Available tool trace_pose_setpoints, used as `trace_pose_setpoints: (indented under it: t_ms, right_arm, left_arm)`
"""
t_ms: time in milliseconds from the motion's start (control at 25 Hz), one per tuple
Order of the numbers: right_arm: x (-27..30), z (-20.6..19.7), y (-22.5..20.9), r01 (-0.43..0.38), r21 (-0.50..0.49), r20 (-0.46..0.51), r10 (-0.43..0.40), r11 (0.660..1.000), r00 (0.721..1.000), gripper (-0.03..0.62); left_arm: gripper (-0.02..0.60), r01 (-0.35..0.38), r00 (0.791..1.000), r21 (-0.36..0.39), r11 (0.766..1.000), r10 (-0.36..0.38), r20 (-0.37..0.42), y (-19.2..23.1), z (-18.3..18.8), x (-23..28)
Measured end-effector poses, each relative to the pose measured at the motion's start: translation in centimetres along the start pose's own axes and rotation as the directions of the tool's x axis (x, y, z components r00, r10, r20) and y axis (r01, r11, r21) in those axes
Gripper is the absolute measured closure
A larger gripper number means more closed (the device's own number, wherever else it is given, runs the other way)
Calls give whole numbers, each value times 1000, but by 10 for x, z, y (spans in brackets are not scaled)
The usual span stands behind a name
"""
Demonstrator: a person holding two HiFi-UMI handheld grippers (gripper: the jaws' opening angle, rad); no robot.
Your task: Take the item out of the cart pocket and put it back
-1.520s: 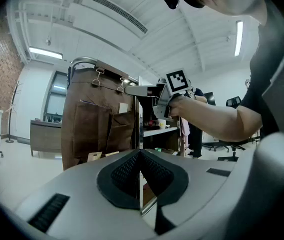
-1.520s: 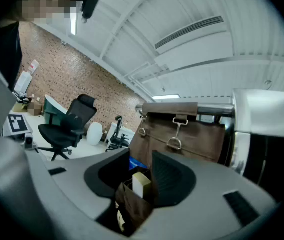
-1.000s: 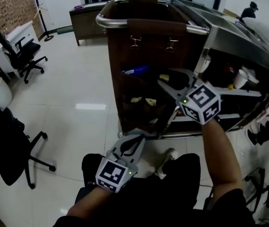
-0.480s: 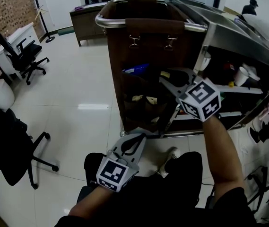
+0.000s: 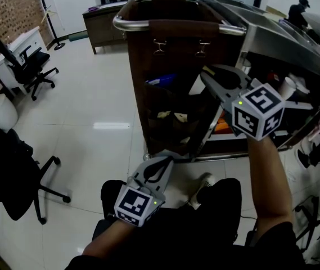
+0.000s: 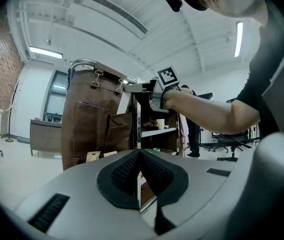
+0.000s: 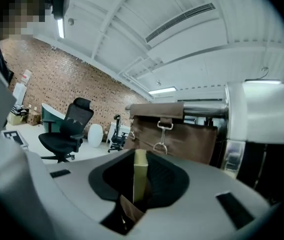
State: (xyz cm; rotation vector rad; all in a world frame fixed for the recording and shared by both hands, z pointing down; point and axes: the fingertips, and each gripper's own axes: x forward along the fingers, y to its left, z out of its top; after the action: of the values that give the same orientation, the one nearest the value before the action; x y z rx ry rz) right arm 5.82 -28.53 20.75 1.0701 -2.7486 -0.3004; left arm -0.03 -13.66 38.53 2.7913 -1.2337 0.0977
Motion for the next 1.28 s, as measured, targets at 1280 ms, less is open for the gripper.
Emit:
trace_pose_setpoints:
  t_ms: [1280]
  right_arm:
    - [-98, -56, 145, -161, 199, 26, 159, 967, 987, 505]
  left_arm:
    - [581, -44, 998, 5, 999, 44, 42, 17, 12, -8]
